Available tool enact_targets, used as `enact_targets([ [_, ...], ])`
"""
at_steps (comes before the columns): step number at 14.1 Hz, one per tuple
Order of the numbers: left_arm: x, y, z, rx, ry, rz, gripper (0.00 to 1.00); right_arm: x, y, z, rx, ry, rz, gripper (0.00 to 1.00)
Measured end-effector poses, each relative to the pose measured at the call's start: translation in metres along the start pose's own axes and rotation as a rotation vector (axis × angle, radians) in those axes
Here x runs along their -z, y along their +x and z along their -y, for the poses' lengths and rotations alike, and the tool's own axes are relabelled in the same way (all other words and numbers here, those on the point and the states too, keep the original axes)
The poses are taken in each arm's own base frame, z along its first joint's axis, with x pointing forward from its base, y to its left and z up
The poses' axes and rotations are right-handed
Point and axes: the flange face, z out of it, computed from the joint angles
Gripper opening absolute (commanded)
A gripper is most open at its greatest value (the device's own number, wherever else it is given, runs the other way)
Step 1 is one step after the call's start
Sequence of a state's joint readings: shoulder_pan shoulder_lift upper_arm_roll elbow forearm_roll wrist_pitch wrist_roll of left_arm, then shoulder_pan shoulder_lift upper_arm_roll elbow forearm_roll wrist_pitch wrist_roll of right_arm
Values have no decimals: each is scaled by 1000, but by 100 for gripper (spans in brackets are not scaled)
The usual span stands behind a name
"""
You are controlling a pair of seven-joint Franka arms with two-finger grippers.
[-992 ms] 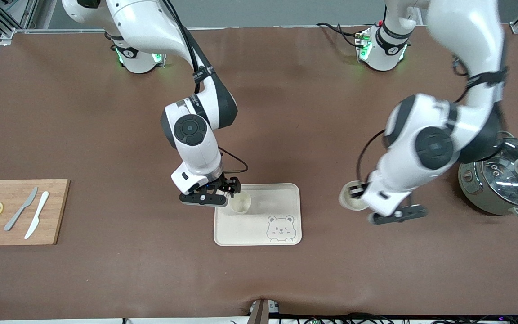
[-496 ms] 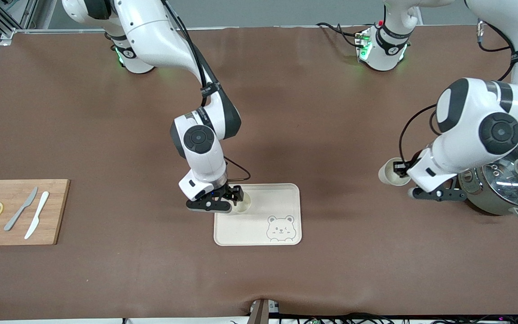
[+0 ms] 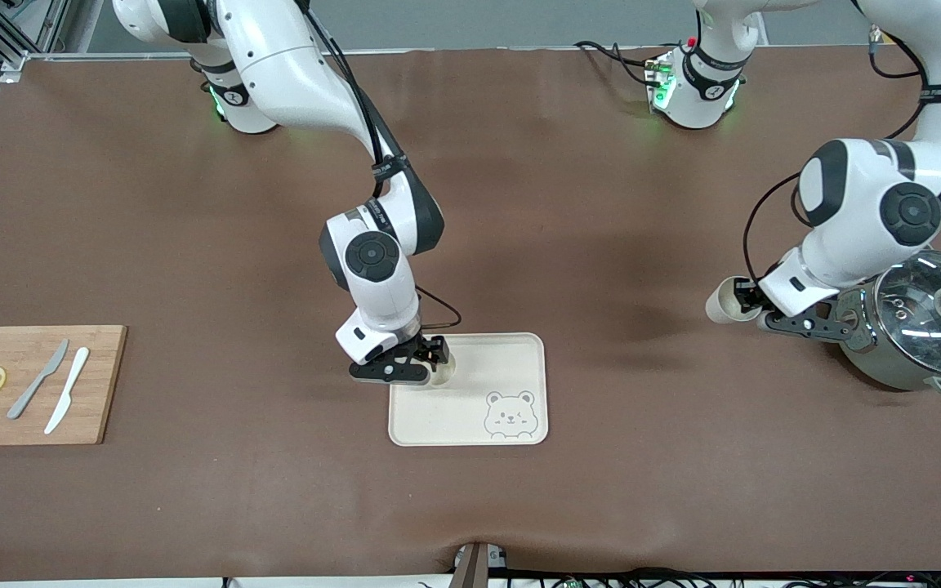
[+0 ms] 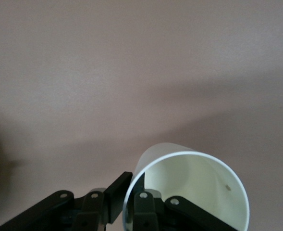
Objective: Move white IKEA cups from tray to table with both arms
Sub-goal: 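Set the cup beside the pot while the right gripper grasps the other cup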
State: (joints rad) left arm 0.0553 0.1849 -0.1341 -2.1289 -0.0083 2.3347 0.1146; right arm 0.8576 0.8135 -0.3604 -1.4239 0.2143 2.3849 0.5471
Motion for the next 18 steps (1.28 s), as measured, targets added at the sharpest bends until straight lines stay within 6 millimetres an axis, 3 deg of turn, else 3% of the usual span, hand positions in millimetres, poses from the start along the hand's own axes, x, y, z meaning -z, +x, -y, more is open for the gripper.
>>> enact_targets([
  [4, -35, -22, 3, -15, 6, -43, 0, -20, -7, 1, 8, -8, 2, 100],
  [7, -51, -30, 2, -15, 6, -51, 0, -21, -6, 1, 8, -8, 1, 100],
  [8, -57, -30, 2, -14, 4, -48, 0, -20, -6, 2, 9, -7, 0, 89],
  [10, -73, -29, 3, -13, 0, -53, 0, -19, -5, 3, 9, -5, -3, 54],
  [12, -92, -30, 3, -11, -5, -56, 0, -15, -4, 5, 10, 0, -9, 29],
  [13, -100, -30, 3, -10, -7, -53, 0, -14, -3, 5, 11, 2, -11, 20],
  [15, -111, -31, 3, -9, -11, -49, 0, -14, -3, 6, 11, 3, -12, 17],
  [17, -115, -31, 3, -7, -11, -52, 0, -13, -3, 6, 11, 4, -13, 0],
  [18, -115, -31, 3, -8, -11, -53, 72, -13, -3, 6, 12, 4, -13, 0],
])
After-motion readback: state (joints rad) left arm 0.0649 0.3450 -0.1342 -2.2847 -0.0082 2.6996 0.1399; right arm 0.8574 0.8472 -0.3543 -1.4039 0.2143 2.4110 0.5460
